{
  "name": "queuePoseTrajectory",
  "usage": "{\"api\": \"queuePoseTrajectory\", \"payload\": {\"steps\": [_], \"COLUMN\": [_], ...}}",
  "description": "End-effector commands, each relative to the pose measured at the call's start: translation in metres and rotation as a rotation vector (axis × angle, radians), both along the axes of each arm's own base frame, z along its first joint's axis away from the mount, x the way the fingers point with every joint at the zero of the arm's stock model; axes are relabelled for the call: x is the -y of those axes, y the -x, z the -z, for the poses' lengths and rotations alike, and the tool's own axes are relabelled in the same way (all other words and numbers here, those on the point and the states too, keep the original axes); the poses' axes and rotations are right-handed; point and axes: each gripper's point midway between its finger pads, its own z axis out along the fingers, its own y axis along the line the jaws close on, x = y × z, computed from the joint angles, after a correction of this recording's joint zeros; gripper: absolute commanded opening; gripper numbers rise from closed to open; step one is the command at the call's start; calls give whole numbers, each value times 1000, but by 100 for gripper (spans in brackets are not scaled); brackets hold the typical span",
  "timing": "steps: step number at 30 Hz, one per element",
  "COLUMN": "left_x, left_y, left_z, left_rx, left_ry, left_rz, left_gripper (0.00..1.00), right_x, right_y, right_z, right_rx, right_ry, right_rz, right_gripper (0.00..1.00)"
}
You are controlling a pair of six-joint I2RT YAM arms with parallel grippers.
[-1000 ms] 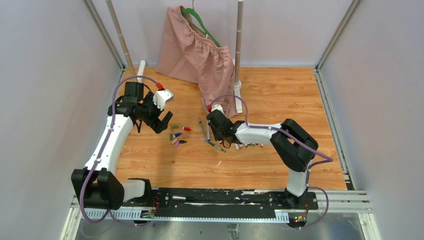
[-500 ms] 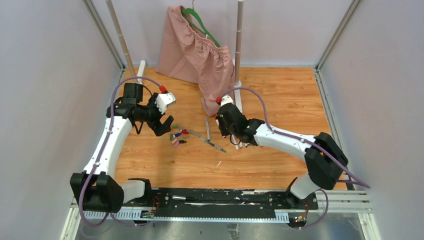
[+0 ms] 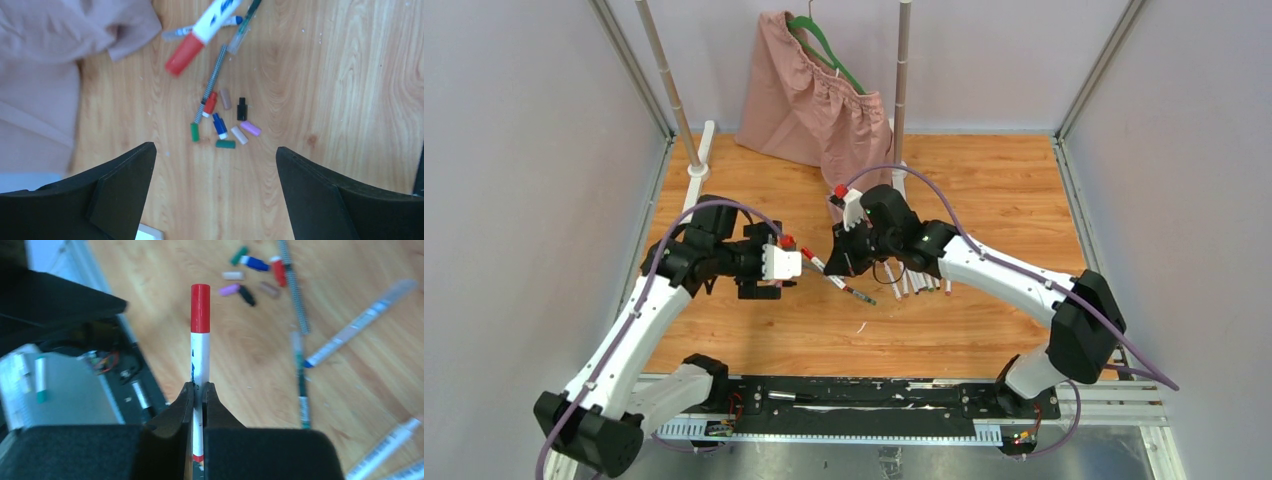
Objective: Open the pen caps
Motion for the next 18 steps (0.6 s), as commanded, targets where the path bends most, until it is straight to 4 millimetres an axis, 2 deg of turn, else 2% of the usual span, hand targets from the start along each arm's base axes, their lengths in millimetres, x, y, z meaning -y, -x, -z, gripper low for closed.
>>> {"api": "queuePoseTrajectory", "payload": {"steps": [1, 6, 10, 18], "left_x": [8, 17, 19, 19], "left_y": [12, 18, 19, 26], "left_z": [-12, -23, -19, 1], "left_rx": [198, 298, 304, 286], "left_ry": [-105, -129, -154, -216], "left_rz": [212, 316, 347, 393], "left_gripper": [96, 93, 91, 65], "right_x": [-22, -38, -45, -50], "right_y": [46, 66, 71, 69], "right_z": [-23, -32, -36, -44], "right_rx": [-193, -288, -318, -321], "right_ry": [-123, -170, -183, -205], "right_rz": [-237, -360, -392, -392], "right_gripper": [0, 0, 0, 0]}}
